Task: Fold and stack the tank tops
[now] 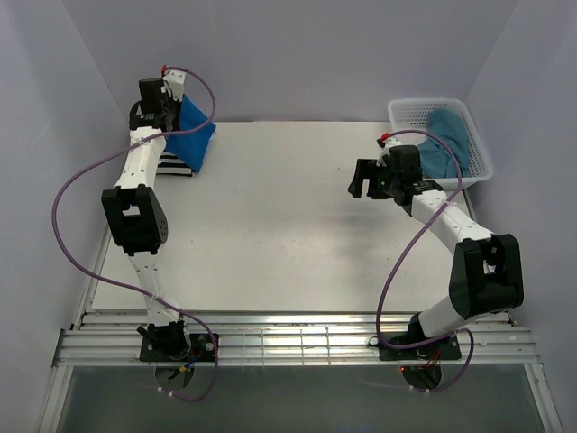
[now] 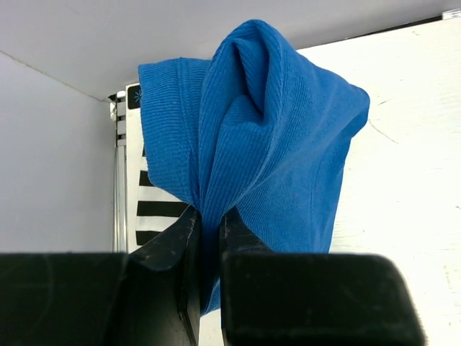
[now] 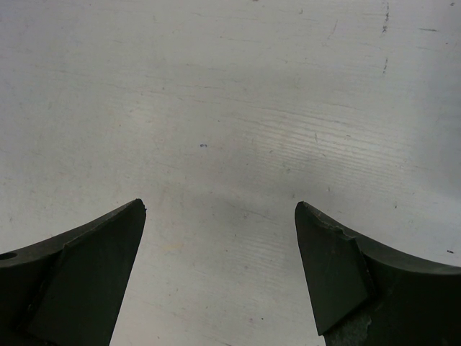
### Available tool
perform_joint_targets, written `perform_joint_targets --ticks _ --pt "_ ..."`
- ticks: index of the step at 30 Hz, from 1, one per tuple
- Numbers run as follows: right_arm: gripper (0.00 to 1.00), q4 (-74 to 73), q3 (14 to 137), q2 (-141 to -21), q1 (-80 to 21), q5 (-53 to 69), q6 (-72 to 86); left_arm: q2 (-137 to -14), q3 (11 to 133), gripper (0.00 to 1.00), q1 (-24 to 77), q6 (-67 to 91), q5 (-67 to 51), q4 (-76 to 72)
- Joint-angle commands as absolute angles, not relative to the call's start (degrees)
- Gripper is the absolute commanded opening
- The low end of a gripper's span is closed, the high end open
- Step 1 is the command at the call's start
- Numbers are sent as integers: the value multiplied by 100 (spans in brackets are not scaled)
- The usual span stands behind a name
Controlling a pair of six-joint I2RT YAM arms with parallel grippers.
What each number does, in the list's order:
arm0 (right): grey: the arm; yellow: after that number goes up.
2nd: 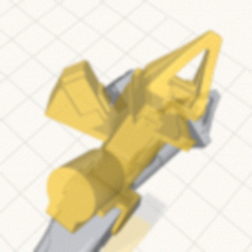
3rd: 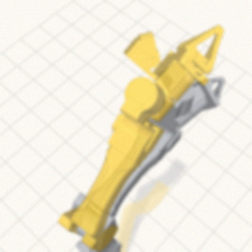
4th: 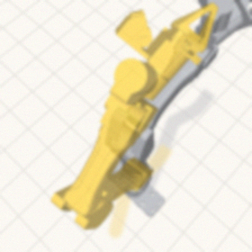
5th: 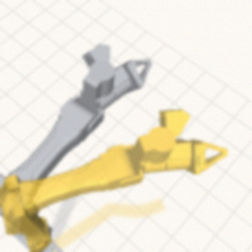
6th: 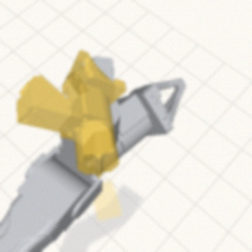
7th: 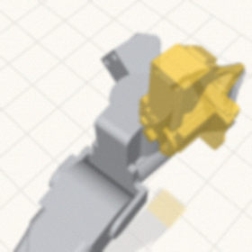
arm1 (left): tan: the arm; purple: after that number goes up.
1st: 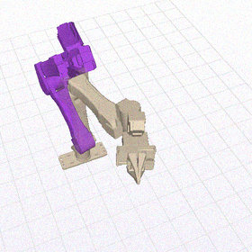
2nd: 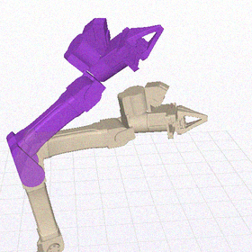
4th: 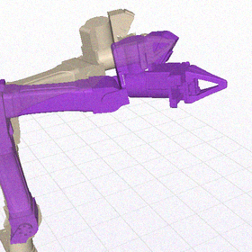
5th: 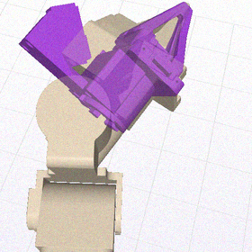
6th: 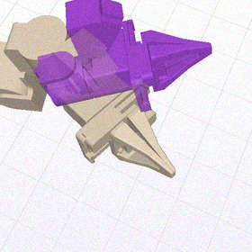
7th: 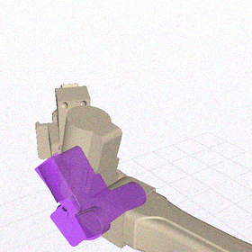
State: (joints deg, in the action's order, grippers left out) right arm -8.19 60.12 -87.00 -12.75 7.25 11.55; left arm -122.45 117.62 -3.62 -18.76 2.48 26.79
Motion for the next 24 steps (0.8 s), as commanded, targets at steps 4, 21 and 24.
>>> perform_joint_targets --ticks 4,21,24 --pt "90 -844 6240 -8745 -1248 791 1134 -11795 12252 0 -360 -1837 9 2558" --pt "90 -888 6223 -8754 -1248 730 1125 -12164 12058 0 -545 -1775 53 2522" --pt "90 -931 6258 -8771 -1257 677 1125 -12356 12164 0 -624 -1767 17 2514"
